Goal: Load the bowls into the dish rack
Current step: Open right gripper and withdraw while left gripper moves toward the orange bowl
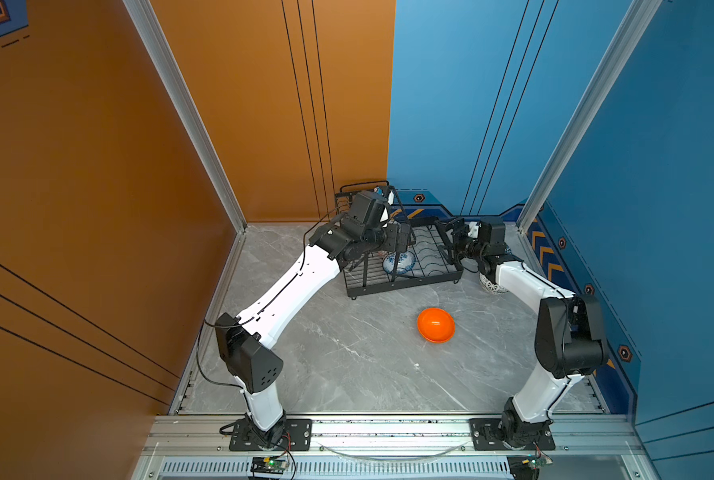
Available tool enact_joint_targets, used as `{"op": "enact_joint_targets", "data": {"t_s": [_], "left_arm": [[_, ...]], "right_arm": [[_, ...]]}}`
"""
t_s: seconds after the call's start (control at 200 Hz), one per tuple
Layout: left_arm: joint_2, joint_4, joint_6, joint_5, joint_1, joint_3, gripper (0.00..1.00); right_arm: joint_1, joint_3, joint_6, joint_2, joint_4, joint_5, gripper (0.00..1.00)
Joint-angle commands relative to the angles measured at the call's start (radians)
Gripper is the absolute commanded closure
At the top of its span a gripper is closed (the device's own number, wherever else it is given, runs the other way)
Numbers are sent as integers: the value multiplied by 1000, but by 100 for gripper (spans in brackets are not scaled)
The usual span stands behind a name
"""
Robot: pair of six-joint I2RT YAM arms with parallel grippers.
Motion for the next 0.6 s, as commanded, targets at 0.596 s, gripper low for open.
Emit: {"op": "enact_joint_targets", "data": {"t_s": [0.596], "left_arm": [[84,-73,30,-36,-207,-171,2]], "right_arm": [[-217,-156,-158,-354,-280,-10,0]]}}
